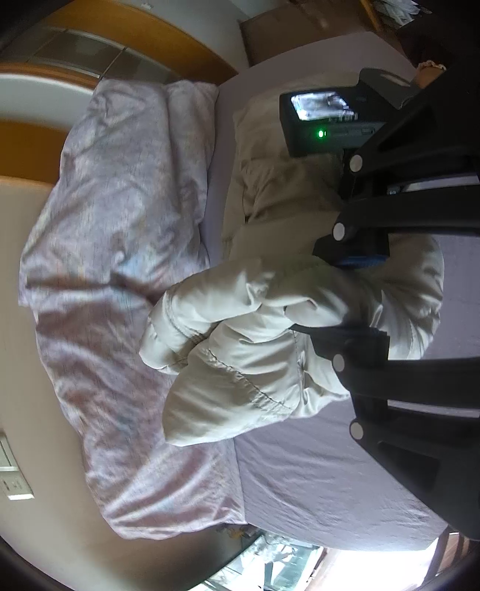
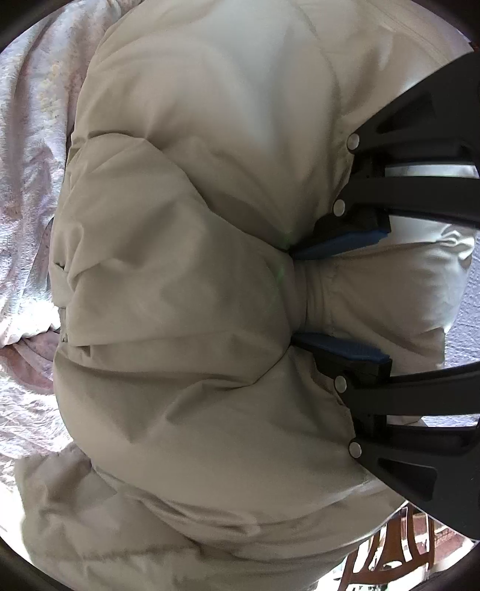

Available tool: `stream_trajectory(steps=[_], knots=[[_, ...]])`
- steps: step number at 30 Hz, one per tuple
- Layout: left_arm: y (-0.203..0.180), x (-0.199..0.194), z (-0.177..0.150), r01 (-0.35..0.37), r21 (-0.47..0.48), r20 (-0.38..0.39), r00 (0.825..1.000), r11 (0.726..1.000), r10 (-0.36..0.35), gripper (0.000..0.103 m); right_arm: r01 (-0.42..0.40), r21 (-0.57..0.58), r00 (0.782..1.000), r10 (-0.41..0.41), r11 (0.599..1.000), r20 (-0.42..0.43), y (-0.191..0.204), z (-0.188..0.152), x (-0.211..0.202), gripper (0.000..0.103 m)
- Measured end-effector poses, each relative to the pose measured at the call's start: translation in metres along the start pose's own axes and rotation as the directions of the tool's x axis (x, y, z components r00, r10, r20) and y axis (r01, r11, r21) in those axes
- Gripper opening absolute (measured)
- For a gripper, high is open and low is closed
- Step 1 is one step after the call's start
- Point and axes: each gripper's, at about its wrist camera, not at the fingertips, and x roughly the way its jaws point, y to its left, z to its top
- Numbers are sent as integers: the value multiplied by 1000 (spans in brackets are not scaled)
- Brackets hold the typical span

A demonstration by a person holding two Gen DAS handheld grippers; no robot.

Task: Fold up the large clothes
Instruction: 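Lift the jacket side with both grippers and fold it over the bundle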

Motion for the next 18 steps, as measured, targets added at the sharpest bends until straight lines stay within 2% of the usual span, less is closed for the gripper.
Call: stream_trajectory(steps=[5, 10, 18], knots=[[-29, 0, 4, 33, 41, 7, 999, 999, -33, 24, -40, 5, 999, 40, 999, 14, -23, 2, -12, 43], [-64, 3, 8, 78, 76, 5, 997, 994, -78, 24, -72, 25, 995, 71, 997, 66, -53, 0, -36, 43], [-121, 13, 5, 147, 135, -19, 989, 980, -146, 24, -32, 88, 985, 17, 996, 172, -103, -14, -85, 43]])
